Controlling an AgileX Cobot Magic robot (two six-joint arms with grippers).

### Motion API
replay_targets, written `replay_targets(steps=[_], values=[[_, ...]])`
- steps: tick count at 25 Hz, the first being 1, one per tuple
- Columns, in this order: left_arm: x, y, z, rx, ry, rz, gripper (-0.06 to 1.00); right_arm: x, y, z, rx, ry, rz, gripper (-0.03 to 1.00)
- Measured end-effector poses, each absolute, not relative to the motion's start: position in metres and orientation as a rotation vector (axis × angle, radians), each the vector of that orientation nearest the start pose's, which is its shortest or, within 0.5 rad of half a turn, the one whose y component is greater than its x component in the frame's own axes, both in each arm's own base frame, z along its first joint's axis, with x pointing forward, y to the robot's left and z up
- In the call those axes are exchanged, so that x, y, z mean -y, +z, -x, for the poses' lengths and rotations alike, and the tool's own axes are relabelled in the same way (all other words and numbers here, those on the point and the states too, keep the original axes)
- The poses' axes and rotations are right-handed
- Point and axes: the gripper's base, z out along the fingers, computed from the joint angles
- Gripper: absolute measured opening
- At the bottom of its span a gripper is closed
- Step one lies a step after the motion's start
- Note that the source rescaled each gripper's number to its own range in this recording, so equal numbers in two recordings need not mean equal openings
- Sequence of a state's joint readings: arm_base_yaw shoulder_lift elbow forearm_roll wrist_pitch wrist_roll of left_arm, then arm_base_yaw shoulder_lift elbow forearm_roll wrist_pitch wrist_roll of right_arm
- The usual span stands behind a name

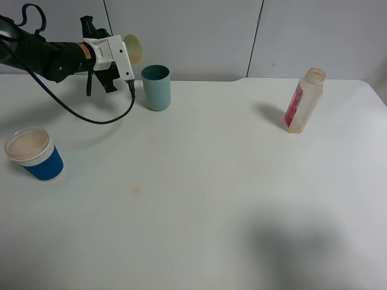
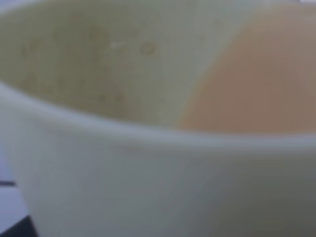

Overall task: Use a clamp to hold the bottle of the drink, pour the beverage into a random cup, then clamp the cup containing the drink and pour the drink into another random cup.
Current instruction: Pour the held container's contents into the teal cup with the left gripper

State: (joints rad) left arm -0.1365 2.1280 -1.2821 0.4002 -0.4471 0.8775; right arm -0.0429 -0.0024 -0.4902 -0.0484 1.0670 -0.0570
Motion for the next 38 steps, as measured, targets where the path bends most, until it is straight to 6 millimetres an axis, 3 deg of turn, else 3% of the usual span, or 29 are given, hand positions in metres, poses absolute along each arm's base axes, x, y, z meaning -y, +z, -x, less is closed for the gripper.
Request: replay_targets(steps=[11,38], values=[[0.106,0.155,-0.451,-1.388,0.539,-1.372,0.03,0.004,0.274,0.005,-2.059,-0.12,0.012,1.0],[0.105,0.152,-0.451,-1.379,0.575,-1.432,0.03,0.004,0.274,0.005,-2.059,-0.12,0.012,1.0]])
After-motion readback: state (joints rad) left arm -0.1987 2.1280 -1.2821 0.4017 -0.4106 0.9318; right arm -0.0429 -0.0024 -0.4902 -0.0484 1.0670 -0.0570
